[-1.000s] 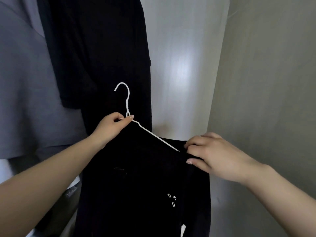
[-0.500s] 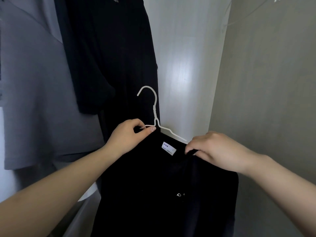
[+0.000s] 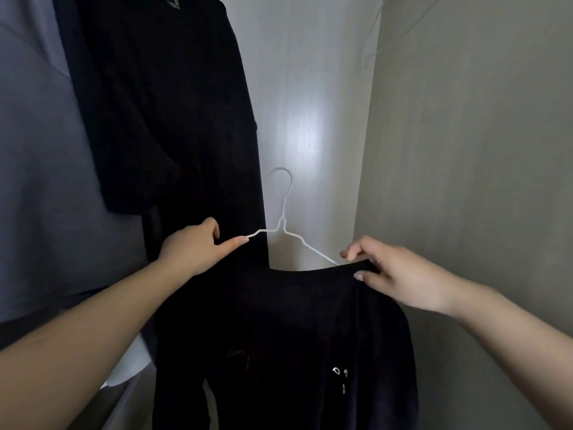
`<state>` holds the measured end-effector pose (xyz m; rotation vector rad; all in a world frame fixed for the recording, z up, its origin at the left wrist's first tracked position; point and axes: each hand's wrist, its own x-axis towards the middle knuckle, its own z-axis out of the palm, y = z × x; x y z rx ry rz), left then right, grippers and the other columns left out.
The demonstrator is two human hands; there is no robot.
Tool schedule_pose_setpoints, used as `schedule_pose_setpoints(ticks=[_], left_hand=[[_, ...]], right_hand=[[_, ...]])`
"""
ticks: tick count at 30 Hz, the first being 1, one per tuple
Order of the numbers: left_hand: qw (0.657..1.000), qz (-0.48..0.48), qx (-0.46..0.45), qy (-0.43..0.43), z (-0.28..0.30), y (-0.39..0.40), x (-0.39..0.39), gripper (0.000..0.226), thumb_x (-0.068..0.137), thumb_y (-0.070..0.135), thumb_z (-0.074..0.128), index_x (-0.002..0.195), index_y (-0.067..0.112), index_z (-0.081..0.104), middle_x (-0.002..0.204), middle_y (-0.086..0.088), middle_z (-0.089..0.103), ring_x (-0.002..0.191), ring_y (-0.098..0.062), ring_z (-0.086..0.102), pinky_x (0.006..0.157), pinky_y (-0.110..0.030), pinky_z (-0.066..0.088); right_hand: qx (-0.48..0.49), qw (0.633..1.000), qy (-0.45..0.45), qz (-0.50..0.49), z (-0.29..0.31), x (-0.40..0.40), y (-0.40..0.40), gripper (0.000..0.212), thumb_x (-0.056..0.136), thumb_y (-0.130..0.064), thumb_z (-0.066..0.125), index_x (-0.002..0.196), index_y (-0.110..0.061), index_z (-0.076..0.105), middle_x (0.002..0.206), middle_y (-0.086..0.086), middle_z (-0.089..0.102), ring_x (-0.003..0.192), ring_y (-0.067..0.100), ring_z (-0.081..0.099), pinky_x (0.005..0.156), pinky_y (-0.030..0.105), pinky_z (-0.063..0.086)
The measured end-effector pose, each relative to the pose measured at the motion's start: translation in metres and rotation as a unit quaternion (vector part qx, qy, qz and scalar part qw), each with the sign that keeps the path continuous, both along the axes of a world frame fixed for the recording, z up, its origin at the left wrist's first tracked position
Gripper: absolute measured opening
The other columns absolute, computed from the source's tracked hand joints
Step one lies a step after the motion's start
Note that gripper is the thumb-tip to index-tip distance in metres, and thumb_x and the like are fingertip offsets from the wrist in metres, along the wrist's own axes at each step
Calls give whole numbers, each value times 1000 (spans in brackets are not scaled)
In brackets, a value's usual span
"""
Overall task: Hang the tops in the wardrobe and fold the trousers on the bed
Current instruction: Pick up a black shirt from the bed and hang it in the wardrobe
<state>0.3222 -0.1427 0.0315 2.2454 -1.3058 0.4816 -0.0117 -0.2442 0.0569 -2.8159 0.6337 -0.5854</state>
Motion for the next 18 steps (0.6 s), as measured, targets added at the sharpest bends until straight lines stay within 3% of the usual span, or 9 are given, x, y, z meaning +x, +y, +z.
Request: schedule_pose_setpoints(ticks=[2,4,6,11,13,15,18], left_hand=[[1000,6,14,-8,5,-5,-3,93,50,98,9,90,26,53,68,8,62,60,-10,60,50,-26,45],[1000,7,23,6,10,-9,-5,97,48,97,5,84,23,57,69,7,62,63,-11,60,51,-25,42],[999,6,26,23,15,-13,-8,97,48,97,4,81,23,58,72,7,62,66,-12,59,54,-26,43],[994,-49,-25,96,25,-27,-16,85,69,89,22,101,20,59,93,5,61,81,-11,59,64,-30,47],[962,-137,-60,228,29,-30,-22,70,76,81,35,110,24,58,103,7,60,90,-9,59,76,-31,52],[905,-216,-76,358,33,-30,-30,59,80,74,44,120,31,52,121,12,54,106,-7,56,87,-33,52],[863,-274,-103,412,37,-32,-42,70,80,71,50,139,35,40,143,12,39,126,-9,45,93,-33,49]], right_hand=[[136,990,-43,5,1,-2,7,36,91,-16,61,115,-38,47,113,-1,65,104,19,62,97,32,45],[247,967,-58,11,2,-3,13,35,91,-17,61,119,-35,53,115,0,66,106,13,63,99,24,45],[316,946,-70,20,4,-3,20,25,91,-14,60,110,-29,63,109,-3,69,100,6,64,93,16,46],[426,888,-168,36,18,-8,34,24,91,0,52,82,-17,67,76,2,62,65,10,57,61,19,48],[459,863,-207,36,24,-6,40,28,89,5,49,77,-15,65,78,2,65,63,11,57,59,21,47],[483,839,-245,42,30,-1,45,31,88,9,47,75,-14,64,98,1,71,78,16,60,71,28,47],[497,821,-279,43,40,10,55,32,86,5,49,74,-16,70,102,7,68,84,23,57,78,34,45]])
